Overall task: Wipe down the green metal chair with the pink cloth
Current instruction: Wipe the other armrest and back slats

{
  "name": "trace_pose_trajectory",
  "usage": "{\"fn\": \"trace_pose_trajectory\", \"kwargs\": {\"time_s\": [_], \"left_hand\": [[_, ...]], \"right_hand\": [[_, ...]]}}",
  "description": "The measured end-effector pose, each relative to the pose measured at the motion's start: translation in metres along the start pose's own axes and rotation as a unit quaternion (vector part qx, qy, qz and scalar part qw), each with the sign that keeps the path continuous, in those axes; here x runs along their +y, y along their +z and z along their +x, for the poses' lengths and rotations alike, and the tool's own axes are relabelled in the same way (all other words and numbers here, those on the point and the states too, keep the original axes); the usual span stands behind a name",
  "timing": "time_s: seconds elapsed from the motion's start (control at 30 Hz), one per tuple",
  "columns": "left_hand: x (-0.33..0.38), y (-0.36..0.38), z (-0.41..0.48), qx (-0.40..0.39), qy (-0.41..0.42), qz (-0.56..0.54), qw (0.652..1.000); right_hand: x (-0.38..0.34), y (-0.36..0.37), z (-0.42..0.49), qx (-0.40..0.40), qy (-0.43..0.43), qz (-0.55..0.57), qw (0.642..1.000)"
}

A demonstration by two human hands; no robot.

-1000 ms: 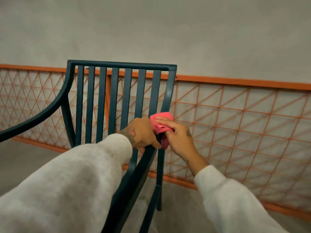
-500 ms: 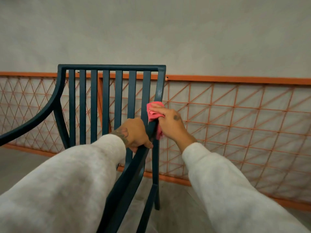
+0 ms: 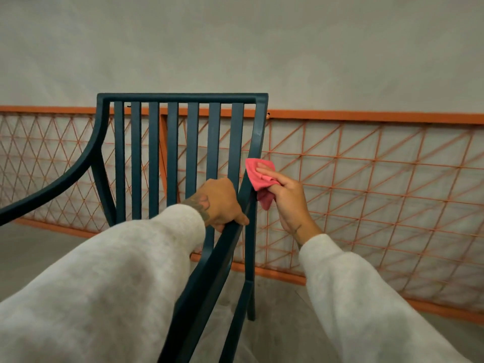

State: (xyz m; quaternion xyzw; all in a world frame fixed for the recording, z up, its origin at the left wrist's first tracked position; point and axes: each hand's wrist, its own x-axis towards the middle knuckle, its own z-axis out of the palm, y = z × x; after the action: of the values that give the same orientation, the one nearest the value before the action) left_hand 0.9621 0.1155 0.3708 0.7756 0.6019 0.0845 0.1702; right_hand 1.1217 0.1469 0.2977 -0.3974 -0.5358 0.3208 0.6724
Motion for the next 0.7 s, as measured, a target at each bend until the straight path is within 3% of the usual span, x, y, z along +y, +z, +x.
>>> {"fn": "trace_pose_trajectory", "kwargs": {"time_s": [0.2,0.47,0.63,0.7], "left_hand": [[0.003,-0.003,0.002,-0.016,-0.018,-0.021,0.999],[0.005,-0.002,0.007,-0.018,-0.009,0.011,1.0],[0.004,-0.001,0.006,-0.013,0.0,0.021,1.0],[0.005,-0.002,0.006,-0.009,0.007,0.043,0.999]], "right_hand": [[0.024,-0.01,-0.02,0.021,0.043,0.021,0.999],[0.055,-0.002,-0.043,-0.029,0.014,-0.14,0.99],[0.092,0.0,-0.07,-0.061,0.028,-0.298,0.952],[0.087,0.003,-0.066,-0.049,0.025,-0.297,0.953]]}}
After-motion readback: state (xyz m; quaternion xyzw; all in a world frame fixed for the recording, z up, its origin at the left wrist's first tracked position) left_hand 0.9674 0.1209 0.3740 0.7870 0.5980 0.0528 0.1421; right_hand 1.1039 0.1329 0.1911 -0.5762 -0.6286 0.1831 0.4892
